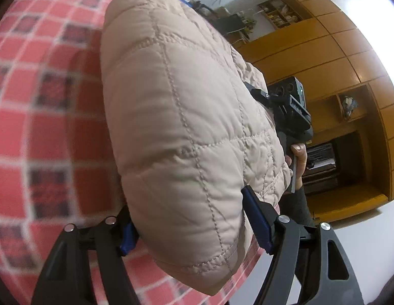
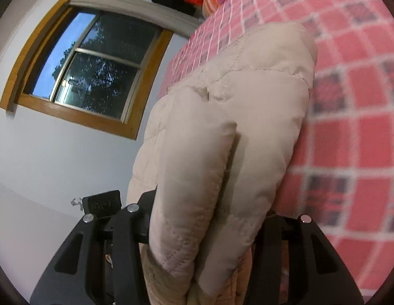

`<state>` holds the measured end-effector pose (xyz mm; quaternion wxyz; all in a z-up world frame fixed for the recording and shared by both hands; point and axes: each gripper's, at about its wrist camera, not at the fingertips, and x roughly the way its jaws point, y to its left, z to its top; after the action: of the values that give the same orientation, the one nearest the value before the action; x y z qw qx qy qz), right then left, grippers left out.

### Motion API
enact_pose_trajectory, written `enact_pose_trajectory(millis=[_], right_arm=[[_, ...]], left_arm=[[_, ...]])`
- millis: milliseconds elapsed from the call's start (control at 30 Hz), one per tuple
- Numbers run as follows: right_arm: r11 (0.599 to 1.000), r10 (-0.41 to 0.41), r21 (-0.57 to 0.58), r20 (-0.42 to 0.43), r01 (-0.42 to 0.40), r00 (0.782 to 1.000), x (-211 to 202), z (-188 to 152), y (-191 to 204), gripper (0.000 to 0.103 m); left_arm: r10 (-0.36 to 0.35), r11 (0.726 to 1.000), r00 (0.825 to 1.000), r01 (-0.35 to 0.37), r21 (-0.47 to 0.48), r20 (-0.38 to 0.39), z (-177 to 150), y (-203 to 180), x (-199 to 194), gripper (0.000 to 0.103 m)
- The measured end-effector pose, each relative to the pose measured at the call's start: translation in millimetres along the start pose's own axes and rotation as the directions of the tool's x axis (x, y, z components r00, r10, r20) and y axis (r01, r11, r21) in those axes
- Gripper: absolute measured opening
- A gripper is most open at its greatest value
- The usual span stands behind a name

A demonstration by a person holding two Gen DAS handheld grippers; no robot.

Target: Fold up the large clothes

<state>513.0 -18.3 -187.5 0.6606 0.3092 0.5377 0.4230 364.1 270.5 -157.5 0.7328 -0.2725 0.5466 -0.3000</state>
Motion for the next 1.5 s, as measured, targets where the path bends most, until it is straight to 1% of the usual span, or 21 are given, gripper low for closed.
enact_pose_trajectory(millis=[133, 233, 300, 367, 400, 467, 533, 567, 600, 633, 767, 800, 867, 967, 1067, 1133, 1167, 1233, 1333, 1433, 1500], right_arm=[[1.000, -0.002, 0.027, -0.037, 0.003, 0.999, 34, -18, -5, 0.045], [0.999, 0.007, 0.048, -0.030, -0.006, 1.000, 38, -22, -11, 0.048], [0.999, -0.025, 0.035, -0.030, 0.026, 0.999, 35, -25, -9, 0.056], [0.997, -0.069, 0.022, -0.031, 0.069, 0.997, 28, -28, -1, 0.061], [0.995, -0.100, 0.006, -0.023, 0.101, 0.995, 20, -28, 5, 0.062], [0.984, -0.171, -0.038, 0.029, 0.172, 0.985, 1, -29, 19, 0.062], [0.956, -0.262, -0.102, 0.118, 0.274, 0.958, -20, -31, 43, 0.062], [0.932, -0.311, -0.139, 0.164, 0.334, 0.936, -31, -33, 58, 0.062], [0.905, -0.352, -0.171, 0.208, 0.388, 0.913, -39, -35, 73, 0.060], [0.888, -0.364, -0.203, 0.241, 0.414, 0.900, -44, -39, 87, 0.059], [0.848, -0.371, -0.307, 0.237, 0.431, 0.898, -23, -54, 117, 0.039], [0.845, -0.379, -0.312, 0.222, 0.434, 0.898, -17, -58, 111, 0.030], [0.834, -0.422, -0.307, 0.180, 0.459, 0.888, -2, -59, 94, 0.025], [0.798, -0.509, -0.292, 0.140, 0.527, 0.849, 17, -59, 59, 0.010], [0.801, -0.521, -0.268, 0.128, 0.536, 0.844, 22, -63, 49, 0.009], [0.773, -0.541, -0.295, 0.155, 0.561, 0.827, 18, -68, 67, 0.012], [0.771, -0.532, -0.307, 0.171, 0.558, 0.830, 15, -72, 81, 0.013], [0.786, -0.467, -0.363, 0.181, 0.501, 0.865, 5, -83, 116, 0.013], [0.753, -0.454, -0.458, 0.157, 0.472, 0.877, 9, -113, 148, 0.013], [0.686, -0.518, -0.529, 0.126, 0.499, 0.846, 28, -147, 152, 0.013], [0.615, -0.596, -0.548, 0.148, 0.567, 0.789, 39, -159, 135, 0.010]], left_arm=[[0.000, 0.999, 1.000, 0.000, -0.045, -0.009, -10, 22, 2, 0.073], [-0.011, 0.998, 1.000, 0.011, -0.063, -0.002, -12, 24, 14, 0.076], [-0.009, 0.998, 1.000, 0.010, -0.063, 0.014, -11, 21, 16, 0.078], [0.015, 0.998, 1.000, -0.014, -0.053, 0.017, -13, 17, 10, 0.078], [0.066, 0.997, 0.998, -0.065, -0.046, 0.021, -12, 13, 4, 0.079], [0.196, 0.980, 0.980, -0.194, -0.045, 0.038, -16, 9, -14, 0.082], [0.345, 0.937, 0.930, -0.348, 0.000, 0.125, -10, -6, -42, 0.082], [0.381, 0.922, 0.910, -0.387, 0.004, 0.164, -5, -11, -53, 0.081], [0.376, 0.924, 0.904, -0.383, -0.006, 0.204, 4, -16, -63, 0.081], [0.349, 0.935, 0.909, -0.355, -0.015, 0.229, 13, -19, -69, 0.081], [0.236, 0.963, 0.915, -0.265, 0.047, 0.327, 56, -35, -64, 0.081], [0.205, 0.970, 0.922, -0.236, 0.055, 0.329, 69, -35, -56, 0.081], [0.154, 0.983, 0.943, -0.176, 0.050, 0.296, 83, -20, -40, 0.081], [0.156, 0.985, 0.958, -0.170, 0.039, 0.242, 99, -4, -9, 0.081], [0.157, 0.985, 0.963, -0.167, 0.029, 0.220, 103, 5, 7, 0.081], [0.162, 0.985, 0.962, -0.172, 0.029, 0.221, 103, 3, 2, 0.081], [0.155, 0.986, 0.961, -0.166, 0.031, 0.229, 101, 2, -6, 0.079], [0.119, 0.989, 0.958, -0.139, 0.059, 0.262, 88, -5, -22, 0.079], [0.097, 0.985, 0.953, -0.133, 0.107, 0.288, 78, -20, -34, 0.080], [0.131, 0.982, 0.963, -0.158, 0.101, 0.237, 83, -18, -14, 0.080], [0.134, 0.985, 0.971, -0.152, 0.081, 0.197, 83, -11, 5, 0.080]])
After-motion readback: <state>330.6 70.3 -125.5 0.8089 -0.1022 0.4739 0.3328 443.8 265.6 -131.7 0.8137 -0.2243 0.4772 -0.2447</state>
